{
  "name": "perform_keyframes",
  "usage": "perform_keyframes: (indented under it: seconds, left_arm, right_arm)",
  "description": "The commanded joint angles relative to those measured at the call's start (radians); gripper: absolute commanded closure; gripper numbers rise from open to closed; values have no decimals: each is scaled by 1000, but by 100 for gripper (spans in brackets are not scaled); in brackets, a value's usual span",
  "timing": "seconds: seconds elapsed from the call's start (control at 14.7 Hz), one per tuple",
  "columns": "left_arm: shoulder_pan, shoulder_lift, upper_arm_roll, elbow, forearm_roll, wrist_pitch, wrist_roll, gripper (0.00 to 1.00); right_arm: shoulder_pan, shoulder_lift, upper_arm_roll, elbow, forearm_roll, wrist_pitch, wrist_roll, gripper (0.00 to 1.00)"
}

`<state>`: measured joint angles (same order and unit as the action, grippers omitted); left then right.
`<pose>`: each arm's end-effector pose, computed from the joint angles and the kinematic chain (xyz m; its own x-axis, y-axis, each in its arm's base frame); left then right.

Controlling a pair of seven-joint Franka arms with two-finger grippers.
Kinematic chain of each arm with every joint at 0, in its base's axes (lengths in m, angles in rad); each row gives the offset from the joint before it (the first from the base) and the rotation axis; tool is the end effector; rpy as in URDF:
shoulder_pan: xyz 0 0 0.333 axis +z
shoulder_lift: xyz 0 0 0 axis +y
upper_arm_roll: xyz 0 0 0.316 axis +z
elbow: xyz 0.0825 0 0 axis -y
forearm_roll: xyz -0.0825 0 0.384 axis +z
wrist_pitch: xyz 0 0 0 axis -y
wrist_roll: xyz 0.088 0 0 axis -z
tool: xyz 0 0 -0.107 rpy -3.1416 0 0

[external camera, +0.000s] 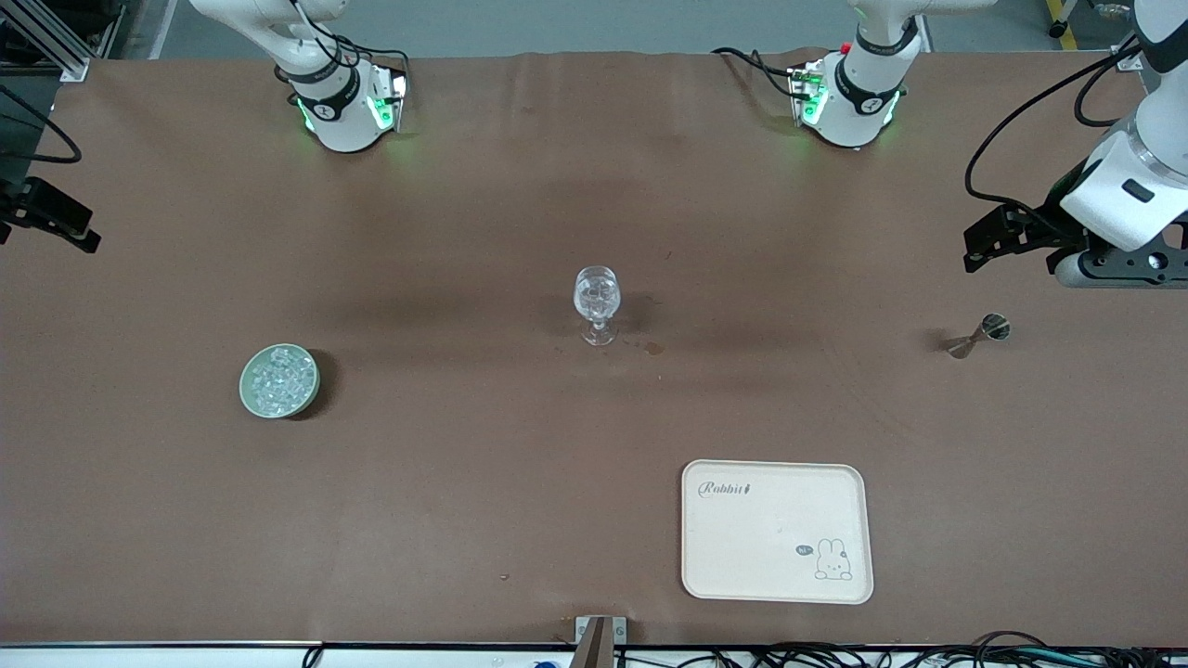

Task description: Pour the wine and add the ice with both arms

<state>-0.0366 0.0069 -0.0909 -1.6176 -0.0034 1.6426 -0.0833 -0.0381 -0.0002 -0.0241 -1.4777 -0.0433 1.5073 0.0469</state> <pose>0.5579 -0.0717 0.6048 0.9989 -0.0439 0.0177 -0.0440 -0.9990 0.0055 0.5469 -0.0389 0.6627 0.9932 -0.1115 0.0318 -0.1128 -0.9927 0.0417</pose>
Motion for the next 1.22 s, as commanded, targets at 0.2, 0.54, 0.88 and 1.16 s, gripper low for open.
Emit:
perform_keyframes:
  seconds: [0.2,0.54,0.88,1.16]
  left_arm:
    - [3,-1,0,13,19,-20,-12,0]
    - [1,-1,72,15,13,-43,-13,0]
    - [3,13,203,18,-30,-47,-153,0]
    - [0,57,344,22,-50,-124,-174,0]
  right_arm:
    - [-17,5,4,8,20,21,-8,0]
    - [-17,11,4,10,20,24,-5,0]
    - [-16,83,6,-35,19,121,-10,0]
    - [-9,117,6,-235,17,359,-31,0]
